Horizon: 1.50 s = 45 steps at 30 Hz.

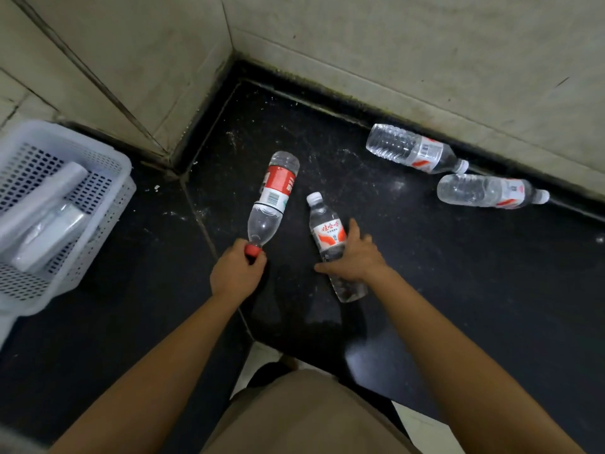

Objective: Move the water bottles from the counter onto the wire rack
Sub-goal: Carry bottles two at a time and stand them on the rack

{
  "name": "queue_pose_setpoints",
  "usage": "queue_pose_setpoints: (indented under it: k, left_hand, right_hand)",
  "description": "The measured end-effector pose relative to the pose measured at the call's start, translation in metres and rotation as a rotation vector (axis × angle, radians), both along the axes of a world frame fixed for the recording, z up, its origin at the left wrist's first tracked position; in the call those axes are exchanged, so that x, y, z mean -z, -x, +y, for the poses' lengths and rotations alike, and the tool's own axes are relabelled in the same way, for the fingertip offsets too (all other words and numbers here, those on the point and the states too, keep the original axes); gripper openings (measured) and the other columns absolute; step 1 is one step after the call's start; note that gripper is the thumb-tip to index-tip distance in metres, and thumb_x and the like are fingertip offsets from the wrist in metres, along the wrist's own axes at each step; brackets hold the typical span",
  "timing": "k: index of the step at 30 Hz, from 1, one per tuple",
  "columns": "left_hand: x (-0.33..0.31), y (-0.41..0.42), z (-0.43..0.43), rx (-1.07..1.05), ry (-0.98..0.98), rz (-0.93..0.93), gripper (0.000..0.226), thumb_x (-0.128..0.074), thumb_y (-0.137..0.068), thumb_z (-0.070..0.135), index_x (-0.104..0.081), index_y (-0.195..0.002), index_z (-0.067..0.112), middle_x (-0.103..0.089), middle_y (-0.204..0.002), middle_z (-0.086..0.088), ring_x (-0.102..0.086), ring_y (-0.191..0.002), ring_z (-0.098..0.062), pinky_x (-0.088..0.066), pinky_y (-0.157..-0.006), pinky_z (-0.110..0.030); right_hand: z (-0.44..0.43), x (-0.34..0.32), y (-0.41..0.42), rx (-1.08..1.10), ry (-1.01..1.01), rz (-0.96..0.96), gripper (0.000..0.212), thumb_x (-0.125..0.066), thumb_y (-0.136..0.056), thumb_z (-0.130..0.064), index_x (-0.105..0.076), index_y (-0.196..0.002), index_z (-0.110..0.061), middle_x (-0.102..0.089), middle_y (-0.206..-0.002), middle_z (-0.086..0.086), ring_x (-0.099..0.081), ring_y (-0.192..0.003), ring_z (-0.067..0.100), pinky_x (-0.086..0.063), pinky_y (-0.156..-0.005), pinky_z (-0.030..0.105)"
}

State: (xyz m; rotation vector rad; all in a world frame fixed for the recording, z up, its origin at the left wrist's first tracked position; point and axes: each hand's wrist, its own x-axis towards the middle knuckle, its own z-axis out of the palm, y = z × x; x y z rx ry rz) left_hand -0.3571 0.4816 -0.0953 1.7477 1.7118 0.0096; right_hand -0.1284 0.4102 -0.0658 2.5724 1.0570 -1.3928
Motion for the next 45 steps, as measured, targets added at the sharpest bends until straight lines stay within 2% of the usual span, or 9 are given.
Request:
queue_pose_setpoints:
  k: [8,14,18,22,27,33,36,39,45]
  left_hand:
    - [-0.021,0.014,0.003,0.121,-0.294,-0.045,0.013,-0.062,-0.094,0.027,-0.060,-0.099,0.016,-0.067,-0.089,-0.006,-0.067,-0.079,-0.031,-0.050,-0.070,-0.038]
    - [-0.077,-0.013,0.023,0.296,-0.437,-0.369,0.047,-0.064,-0.097,0.019,-0.052,-0.140,0.006,-0.064,-0.133,-0.011,-0.063,-0.117,-0.022,-0.044,-0.101,-0.025]
    - [-0.114,-0.059,0.029,0.366,-0.505,-0.521,0.027,-0.063,-0.098,0.020,-0.058,-0.123,0.012,-0.068,-0.096,-0.006,-0.064,-0.081,-0.019,-0.051,-0.078,-0.031]
    - [-0.123,-0.076,0.024,0.315,-0.347,-0.583,0.022,-0.065,-0.096,0.018,-0.061,-0.118,0.021,-0.068,-0.095,-0.003,-0.063,-0.083,-0.016,-0.052,-0.081,-0.031]
    - [-0.118,-0.078,0.002,0.394,-0.196,-0.605,0.024,-0.060,-0.099,0.021,-0.050,-0.119,0.031,-0.061,-0.102,0.015,-0.059,-0.090,0.009,-0.041,-0.077,-0.005]
    - [-0.090,-0.079,-0.037,0.424,-0.001,-0.637,0.034,-0.056,-0.098,0.047,-0.038,-0.127,0.053,-0.055,-0.128,0.014,-0.053,-0.119,0.004,-0.041,-0.103,-0.021]
    - [-0.083,-0.080,-0.045,0.400,-0.044,-0.646,0.036,-0.052,-0.092,0.060,-0.037,-0.124,0.064,-0.053,-0.131,0.015,-0.051,-0.123,0.001,-0.039,-0.105,-0.021]
    - [-0.097,-0.086,-0.037,0.343,-0.029,-0.695,0.025,-0.054,-0.099,0.046,-0.048,-0.123,0.044,-0.061,-0.119,0.008,-0.059,-0.112,-0.005,-0.046,-0.102,-0.032]
    - [-0.109,-0.091,-0.023,0.216,0.030,-0.738,0.038,-0.056,-0.087,0.063,-0.061,-0.100,0.028,-0.069,-0.102,-0.003,-0.067,-0.096,-0.015,-0.051,-0.086,-0.036]
  right_hand:
    - [-0.003,0.001,0.010,0.182,-0.272,-0.050,0.086,-0.082,-0.071,-0.043,-0.042,-0.144,-0.021,-0.051,-0.133,0.010,-0.056,-0.119,0.028,-0.047,-0.092,0.034]
    - [-0.049,-0.022,-0.006,0.375,-0.411,-0.041,0.081,-0.084,-0.065,-0.034,-0.050,-0.138,-0.026,-0.054,-0.121,0.005,-0.051,-0.102,0.016,-0.047,-0.091,0.031]
    - [-0.066,-0.046,-0.018,0.494,-0.589,-0.050,0.080,-0.088,-0.064,-0.023,-0.049,-0.134,-0.025,-0.046,-0.119,-0.002,-0.046,-0.100,0.011,-0.040,-0.091,0.025]
    - [-0.081,-0.059,-0.023,0.503,-0.796,-0.054,0.080,-0.094,-0.061,-0.026,-0.048,-0.127,-0.026,-0.046,-0.121,-0.006,-0.051,-0.105,0.009,-0.043,-0.094,0.026]
    - [-0.097,-0.052,-0.020,0.455,-0.829,-0.003,0.076,-0.093,-0.064,-0.043,-0.041,-0.119,-0.034,-0.051,-0.122,-0.007,-0.056,-0.106,0.008,-0.047,-0.090,0.024]
    - [-0.115,-0.045,-0.017,0.378,-0.769,0.110,0.079,-0.091,-0.063,-0.048,-0.036,-0.120,-0.046,-0.060,-0.119,-0.018,-0.062,-0.107,0.003,-0.054,-0.093,0.032]
    - [-0.119,-0.051,-0.020,0.381,-0.776,0.173,0.091,-0.092,-0.062,-0.054,-0.037,-0.134,-0.050,-0.062,-0.121,-0.021,-0.061,-0.112,-0.003,-0.049,-0.094,0.020]
    - [-0.126,-0.066,-0.022,0.464,-0.810,0.151,0.080,-0.091,-0.062,-0.055,-0.046,-0.129,-0.051,-0.065,-0.114,-0.025,-0.059,-0.105,-0.016,-0.046,-0.088,0.006]
    - [-0.142,-0.080,-0.036,0.613,-0.855,0.177,0.055,-0.089,-0.065,-0.056,-0.064,-0.109,-0.035,-0.075,-0.103,-0.014,-0.071,-0.097,0.004,-0.057,-0.093,0.035]
